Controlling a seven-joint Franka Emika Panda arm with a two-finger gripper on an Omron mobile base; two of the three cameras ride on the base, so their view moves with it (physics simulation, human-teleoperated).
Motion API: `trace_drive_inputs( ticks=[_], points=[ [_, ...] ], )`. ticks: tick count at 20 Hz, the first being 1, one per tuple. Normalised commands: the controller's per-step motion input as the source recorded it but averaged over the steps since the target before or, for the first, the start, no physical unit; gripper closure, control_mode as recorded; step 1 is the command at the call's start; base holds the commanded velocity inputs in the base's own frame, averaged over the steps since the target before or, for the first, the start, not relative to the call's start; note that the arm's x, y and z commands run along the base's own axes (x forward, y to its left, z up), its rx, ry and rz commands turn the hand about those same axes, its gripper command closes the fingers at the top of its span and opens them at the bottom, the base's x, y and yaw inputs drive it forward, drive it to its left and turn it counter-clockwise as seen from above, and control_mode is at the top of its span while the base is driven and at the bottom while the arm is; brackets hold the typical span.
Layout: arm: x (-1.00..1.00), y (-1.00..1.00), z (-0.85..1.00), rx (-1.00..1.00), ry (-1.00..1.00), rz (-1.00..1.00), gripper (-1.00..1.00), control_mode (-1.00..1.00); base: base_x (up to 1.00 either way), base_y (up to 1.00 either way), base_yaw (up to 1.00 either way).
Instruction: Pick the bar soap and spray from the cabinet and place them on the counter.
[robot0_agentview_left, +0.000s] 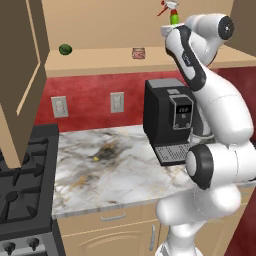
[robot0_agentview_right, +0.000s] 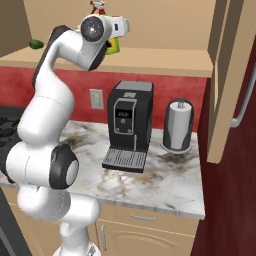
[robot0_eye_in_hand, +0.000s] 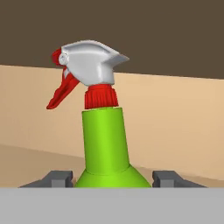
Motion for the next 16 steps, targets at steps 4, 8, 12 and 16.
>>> trace_drive_inputs(
  ticks=[4,8,12,16],
  points=[
    [-0.92,0.14,-0.05,0.00,-0.17,0.07,1.00,-1.00,0.00,0.00,0.00],
    [-0.94,0.12,-0.17,0.00,-0.13,0.08,1.00,-1.00,0.00,0.00,0.00],
    [-0.97,0.12,-0.27,0.00,-0.09,0.09,1.00,-1.00,0.00,0.00,0.00],
    [-0.97,0.16,-0.35,0.00,-0.10,0.08,1.00,-1.00,0.00,0.00,0.00]
  ],
)
